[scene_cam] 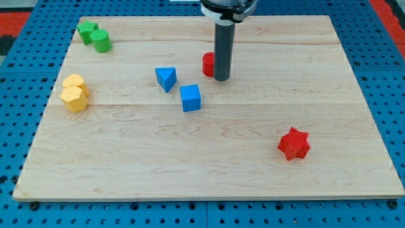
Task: Move the red star right to the red circle
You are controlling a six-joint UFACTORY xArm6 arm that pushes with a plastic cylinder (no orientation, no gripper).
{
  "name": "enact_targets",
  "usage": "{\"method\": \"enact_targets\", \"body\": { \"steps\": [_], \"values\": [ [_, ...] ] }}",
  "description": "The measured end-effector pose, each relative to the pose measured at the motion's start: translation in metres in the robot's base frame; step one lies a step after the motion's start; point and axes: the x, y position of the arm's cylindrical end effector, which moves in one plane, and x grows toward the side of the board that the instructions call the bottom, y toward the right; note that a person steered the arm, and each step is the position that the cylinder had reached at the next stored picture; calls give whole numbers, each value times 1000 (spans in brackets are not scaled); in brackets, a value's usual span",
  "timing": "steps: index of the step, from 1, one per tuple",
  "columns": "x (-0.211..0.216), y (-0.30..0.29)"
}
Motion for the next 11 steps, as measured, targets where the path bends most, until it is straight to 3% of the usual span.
{"method": "enact_targets", "body": {
  "steps": [2,5,9,11],
  "values": [
    [-54,-3],
    [-78,-3],
    [-80,21],
    [-49,49]
  ]
}}
